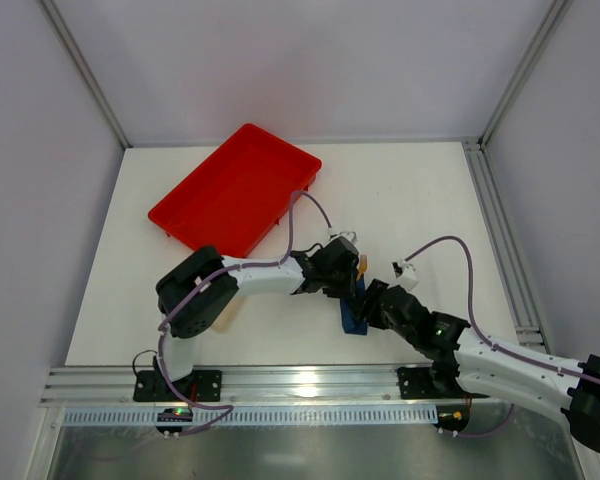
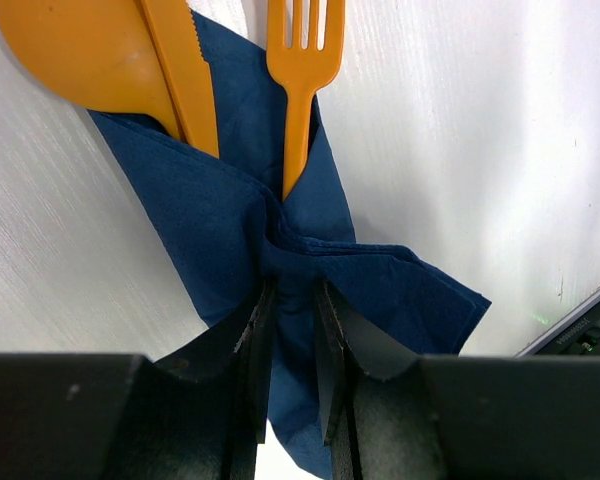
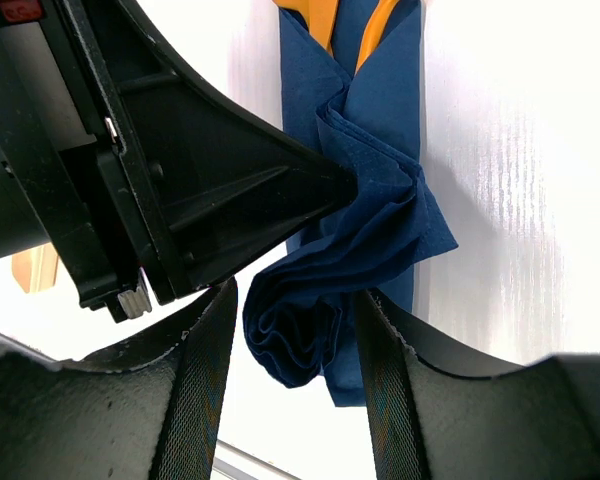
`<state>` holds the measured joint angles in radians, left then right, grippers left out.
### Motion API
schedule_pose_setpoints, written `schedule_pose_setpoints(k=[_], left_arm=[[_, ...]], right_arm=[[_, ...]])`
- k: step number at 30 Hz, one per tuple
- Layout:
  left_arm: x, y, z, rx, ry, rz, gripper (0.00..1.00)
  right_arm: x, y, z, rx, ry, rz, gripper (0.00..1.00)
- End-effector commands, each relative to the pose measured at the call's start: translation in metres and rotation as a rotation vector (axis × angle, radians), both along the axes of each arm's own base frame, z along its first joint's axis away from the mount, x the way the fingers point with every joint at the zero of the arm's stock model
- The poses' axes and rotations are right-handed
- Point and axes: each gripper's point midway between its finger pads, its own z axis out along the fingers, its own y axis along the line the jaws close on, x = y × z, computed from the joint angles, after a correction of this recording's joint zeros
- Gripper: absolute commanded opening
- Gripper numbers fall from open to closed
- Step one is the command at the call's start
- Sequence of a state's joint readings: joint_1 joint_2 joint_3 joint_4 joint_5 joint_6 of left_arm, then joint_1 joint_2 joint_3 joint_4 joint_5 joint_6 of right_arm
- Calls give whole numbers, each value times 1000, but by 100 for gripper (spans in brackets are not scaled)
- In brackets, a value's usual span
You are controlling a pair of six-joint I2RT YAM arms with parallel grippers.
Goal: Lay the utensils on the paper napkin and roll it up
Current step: Roll the napkin at the center of the board.
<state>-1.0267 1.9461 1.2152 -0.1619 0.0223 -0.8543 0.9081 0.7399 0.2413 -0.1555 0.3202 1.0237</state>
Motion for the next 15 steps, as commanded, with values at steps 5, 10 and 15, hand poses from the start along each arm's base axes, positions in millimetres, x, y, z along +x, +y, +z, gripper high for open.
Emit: schedule_pose_setpoints(k=[5, 10, 15], left_arm=[[-18, 22, -35, 125, 65, -15, 27], [-17, 24, -35, 133, 60, -15, 27], [-16, 23, -32, 142, 55, -21, 27]], right_arm=[[20, 0, 17, -34, -32, -82, 46], [10, -13, 0, -45, -6, -104, 8], [-1, -31, -21, -35, 13, -147, 4]])
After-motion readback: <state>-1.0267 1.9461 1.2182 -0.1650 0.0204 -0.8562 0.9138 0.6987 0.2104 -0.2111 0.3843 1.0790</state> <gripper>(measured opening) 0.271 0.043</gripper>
